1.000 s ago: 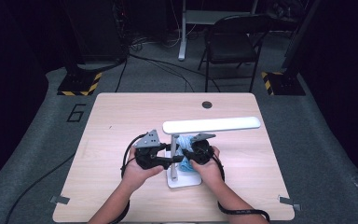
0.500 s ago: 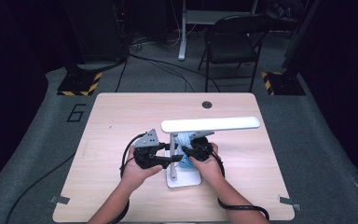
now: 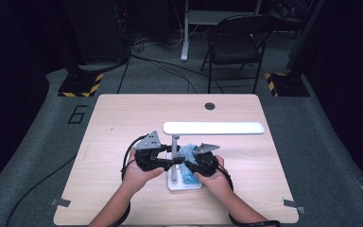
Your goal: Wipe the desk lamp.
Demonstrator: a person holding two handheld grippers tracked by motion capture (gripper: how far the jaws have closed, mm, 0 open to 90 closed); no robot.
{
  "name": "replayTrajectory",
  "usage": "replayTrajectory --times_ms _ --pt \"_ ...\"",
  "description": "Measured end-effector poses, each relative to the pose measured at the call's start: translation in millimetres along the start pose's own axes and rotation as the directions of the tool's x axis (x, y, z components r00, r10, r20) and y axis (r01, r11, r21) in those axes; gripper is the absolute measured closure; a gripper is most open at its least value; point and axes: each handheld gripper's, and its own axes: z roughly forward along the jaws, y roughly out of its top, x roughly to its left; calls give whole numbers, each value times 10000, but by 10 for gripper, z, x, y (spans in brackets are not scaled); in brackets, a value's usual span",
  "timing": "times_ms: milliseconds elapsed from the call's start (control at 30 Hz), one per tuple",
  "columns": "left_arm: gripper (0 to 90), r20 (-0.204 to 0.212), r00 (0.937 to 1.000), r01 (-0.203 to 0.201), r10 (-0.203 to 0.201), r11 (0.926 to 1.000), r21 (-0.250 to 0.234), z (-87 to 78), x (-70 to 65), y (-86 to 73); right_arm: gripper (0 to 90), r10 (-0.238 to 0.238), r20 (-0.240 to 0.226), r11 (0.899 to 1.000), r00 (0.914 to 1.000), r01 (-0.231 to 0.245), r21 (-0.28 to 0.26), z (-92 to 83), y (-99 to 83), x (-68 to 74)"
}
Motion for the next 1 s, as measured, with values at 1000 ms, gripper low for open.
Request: replayTrajectory --times_ms 1000 --pt "505 -466 9989 44 -40 10000 84 -44 33 -16 681 -293 -408 9994 9987 301 182 142 143 69"
